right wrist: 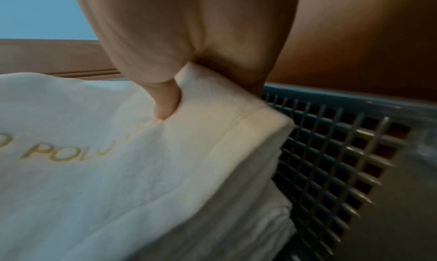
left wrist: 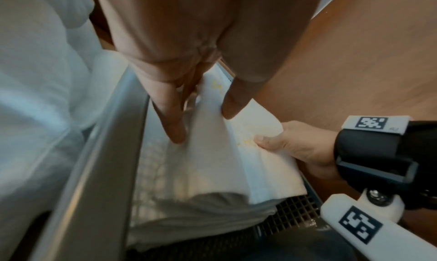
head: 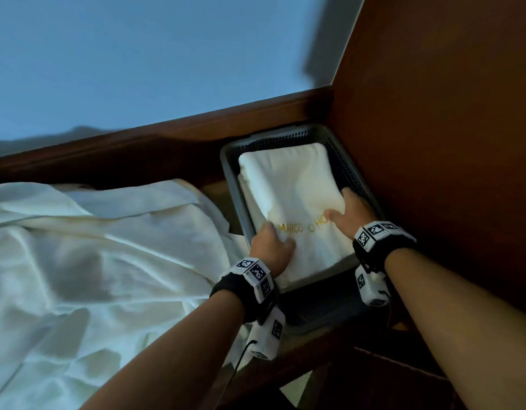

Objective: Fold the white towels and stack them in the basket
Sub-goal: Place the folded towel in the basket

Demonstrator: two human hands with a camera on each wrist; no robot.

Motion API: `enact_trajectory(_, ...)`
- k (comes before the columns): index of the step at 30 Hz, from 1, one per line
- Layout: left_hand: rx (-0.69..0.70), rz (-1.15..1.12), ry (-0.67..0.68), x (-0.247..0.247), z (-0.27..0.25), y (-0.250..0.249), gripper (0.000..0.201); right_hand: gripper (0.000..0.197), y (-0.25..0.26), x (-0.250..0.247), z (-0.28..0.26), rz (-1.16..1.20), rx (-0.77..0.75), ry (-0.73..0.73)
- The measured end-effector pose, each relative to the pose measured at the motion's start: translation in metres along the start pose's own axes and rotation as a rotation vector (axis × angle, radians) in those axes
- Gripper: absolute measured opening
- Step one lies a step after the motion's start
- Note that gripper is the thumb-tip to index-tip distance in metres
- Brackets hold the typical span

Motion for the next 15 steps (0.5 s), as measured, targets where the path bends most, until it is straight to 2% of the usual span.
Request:
enact_trajectory(2, -0.063, 0.072, 0.062, 0.011, 0.000, 0.008, 0.039, 0.033, -0.019, 0.005, 0.003, 0.008, 0.082, 0.019)
enact_trajectory(3, -0.064, 0.100, 0.053, 0.011, 0.000, 0.008, 0.039, 0.035, -0.027, 0.003, 0.002, 0.005, 0.128, 0.009)
enact_trajectory(4, -0.036, 0.121, 0.017, 0.007, 0.001, 0.004, 0.041, 0.040, -0.033, 0.002, 0.001, -0.007, 0.159, -0.009)
enact_trajectory(6, 0.113, 0.182, -0.087, -0.005, -0.002, -0.013, 0.054, 0.050, -0.032, -0.006, -0.003, -0.138, 0.152, -0.081)
enact_trajectory(8, 0.308, 0.396, -0.142, -0.008, -0.007, -0.032, 0.073, 0.057, -0.007, -0.011, -0.014, -0.339, -0.019, -0.197)
enact_trajectory(10, 0.428, 0.724, -0.054, 0.007, -0.006, -0.035, 0.081, 0.066, 0.021, 0.000, -0.029, -0.468, -0.225, -0.234)
enact_trajectory(12, 0.419, 0.963, 0.081, 0.022, 0.004, -0.016, 0.092, 0.070, 0.025, 0.028, -0.038, -0.563, -0.300, -0.077)
enact_trajectory(15, 0.369, 1.093, 0.147, 0.025, 0.015, 0.004, 0.098, 0.085, -0.020, 0.062, -0.045, -0.648, -0.121, 0.251)
Point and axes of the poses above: each hand's wrist, its own z-axis towards the middle knuckle, its own x-axis out of the palm, y = z × x, the point moved 10 cm from there along z, towards the middle knuckle, and after that the axes turned 1 degree about x, right-handed, at the moved point
